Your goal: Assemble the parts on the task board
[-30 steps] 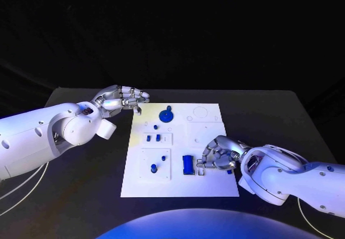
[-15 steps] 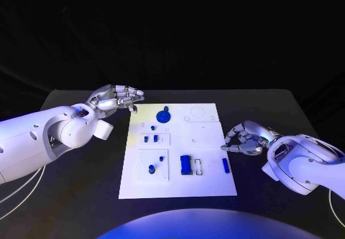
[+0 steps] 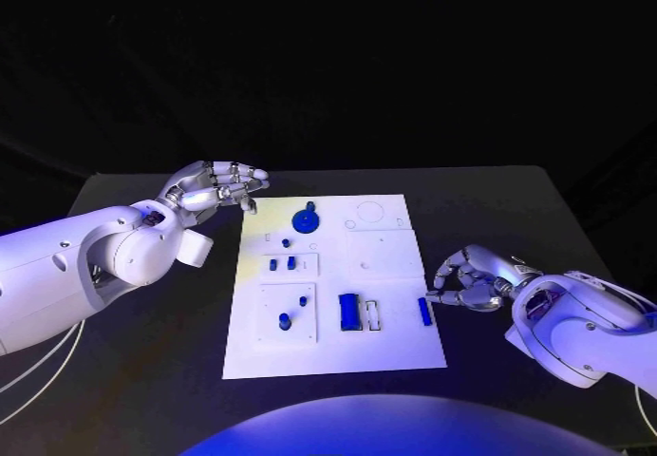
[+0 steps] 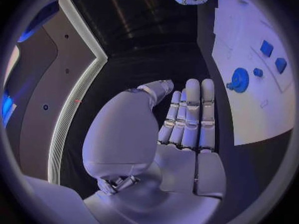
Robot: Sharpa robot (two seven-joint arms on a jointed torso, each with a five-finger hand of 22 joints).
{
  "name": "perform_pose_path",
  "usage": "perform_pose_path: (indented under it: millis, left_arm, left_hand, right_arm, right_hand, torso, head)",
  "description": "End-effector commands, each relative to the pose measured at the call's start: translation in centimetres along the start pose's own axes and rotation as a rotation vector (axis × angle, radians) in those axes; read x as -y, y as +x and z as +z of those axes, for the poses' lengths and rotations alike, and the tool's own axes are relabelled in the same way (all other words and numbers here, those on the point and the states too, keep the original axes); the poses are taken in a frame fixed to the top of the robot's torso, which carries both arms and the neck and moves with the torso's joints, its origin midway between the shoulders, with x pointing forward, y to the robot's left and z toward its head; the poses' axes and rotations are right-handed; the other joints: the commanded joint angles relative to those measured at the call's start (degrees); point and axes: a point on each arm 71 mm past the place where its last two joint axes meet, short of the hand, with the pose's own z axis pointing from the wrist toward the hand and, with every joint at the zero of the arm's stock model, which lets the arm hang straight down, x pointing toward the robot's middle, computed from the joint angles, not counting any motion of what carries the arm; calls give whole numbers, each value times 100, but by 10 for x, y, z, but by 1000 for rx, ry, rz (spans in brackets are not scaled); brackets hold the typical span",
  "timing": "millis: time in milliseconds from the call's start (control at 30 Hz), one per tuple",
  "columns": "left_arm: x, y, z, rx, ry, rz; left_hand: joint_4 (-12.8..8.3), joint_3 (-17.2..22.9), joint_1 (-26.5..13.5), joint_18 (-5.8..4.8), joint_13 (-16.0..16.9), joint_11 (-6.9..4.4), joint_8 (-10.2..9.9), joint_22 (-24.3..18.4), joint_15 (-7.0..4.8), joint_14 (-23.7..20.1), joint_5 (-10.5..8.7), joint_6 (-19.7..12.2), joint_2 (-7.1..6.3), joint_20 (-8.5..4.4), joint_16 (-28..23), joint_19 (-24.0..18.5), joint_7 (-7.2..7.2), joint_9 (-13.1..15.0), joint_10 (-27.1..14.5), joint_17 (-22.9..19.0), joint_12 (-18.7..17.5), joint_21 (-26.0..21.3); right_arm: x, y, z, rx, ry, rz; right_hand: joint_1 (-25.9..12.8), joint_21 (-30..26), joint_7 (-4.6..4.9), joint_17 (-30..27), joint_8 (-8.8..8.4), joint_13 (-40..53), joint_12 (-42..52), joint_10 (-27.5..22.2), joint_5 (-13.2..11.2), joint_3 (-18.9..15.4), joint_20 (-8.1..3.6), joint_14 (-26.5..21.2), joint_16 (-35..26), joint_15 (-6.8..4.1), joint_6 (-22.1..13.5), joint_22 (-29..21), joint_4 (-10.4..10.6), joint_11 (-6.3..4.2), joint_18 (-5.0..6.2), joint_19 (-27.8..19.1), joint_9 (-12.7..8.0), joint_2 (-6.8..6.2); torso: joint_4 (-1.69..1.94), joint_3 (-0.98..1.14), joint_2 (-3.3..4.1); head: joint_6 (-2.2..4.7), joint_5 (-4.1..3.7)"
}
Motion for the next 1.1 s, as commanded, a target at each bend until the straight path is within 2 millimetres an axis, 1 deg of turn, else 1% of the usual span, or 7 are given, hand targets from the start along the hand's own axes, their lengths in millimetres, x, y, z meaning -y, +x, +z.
perform_pose_path:
  millis: [33,167,267,333,467,600,1100]
  left_arm:
    - [1,1,0,2,19,-11]
    - [1,2,0,-2,17,-13]
    - [1,1,0,-3,15,-13]
    - [1,1,0,-4,13,-13]
    - [1,2,0,-6,12,-14]
    - [0,2,0,-10,10,-15]
    - [0,2,-1,-13,4,-16]
  left_hand:
    - [8,21,-33,81,9,-12,47,-9,27,4,2,-19,39,24,-21,16,141,6,37,-3,35,-36]
    - [8,21,-33,81,9,-12,47,-9,27,4,2,-19,39,24,-21,16,141,6,37,-3,35,-36]
    - [8,21,-33,81,9,-12,47,-9,27,4,2,-19,39,24,-21,16,141,6,37,-3,35,-36]
    - [8,21,-33,81,9,-12,47,-9,27,4,2,-19,39,24,-21,16,141,6,37,-3,35,-36]
    - [8,21,-33,81,9,-12,47,-9,27,4,2,-19,39,24,-21,16,141,6,37,-3,35,-36]
    - [8,21,-33,81,9,-12,47,-9,27,4,2,-19,39,24,-21,16,141,6,37,-3,35,-36]
    - [10,23,-39,81,7,-13,55,-12,26,4,2,-22,39,24,-21,17,139,5,35,-3,39,-40]
  right_arm:
    - [-1,3,0,1,-8,-54]
    - [-2,9,0,-18,-9,-67]
    - [-2,12,0,-32,-6,-75]
    - [-1,14,0,-46,-4,-82]
    - [-2,17,1,-66,-4,-92]
    - [-1,20,2,-76,-2,-103]
    - [-1,30,5,-106,1,-136]
  right_hand:
    - [-72,31,4,1222,-31,1066,-3,359,-22,43,29,542,30,-10,-27,923,4,-37,-87,39,-9,4]
    - [-89,56,-10,1229,-32,1064,-4,360,-23,53,25,544,32,-14,22,928,5,-44,-91,45,-7,10]
    - [-96,57,-18,1231,-32,1065,-3,360,-23,56,23,544,33,-17,47,928,5,-50,-91,45,-6,7]
    - [-106,51,-23,1223,-32,1064,-4,360,-25,55,21,543,30,-21,69,927,6,-55,-90,45,-5,-1]
    - [-148,62,-30,1230,-43,1067,-1,362,-28,36,15,544,33,-28,103,929,8,-62,-91,47,-6,-41]
    - [-148,64,-30,1230,-43,1068,0,363,-28,36,15,544,33,-28,104,929,8,-62,-92,47,-6,-41]
    - [-100,99,-54,1239,-51,1075,12,368,-19,62,6,545,35,-41,155,936,-5,-80,-97,53,-5,-44]
  torso:
    - [4,-9,6]
    - [15,-6,9]
    - [8,-6,8]
    - [5,-6,9]
    - [0,-5,7]
    - [10,1,9]
    - [5,-5,6]
  head:
    - [-5,-31]
    - [-11,-40]
    - [-18,-35]
    - [-30,-55]
    - [-25,-55]
    - [-32,-45]
    - [-32,-31]
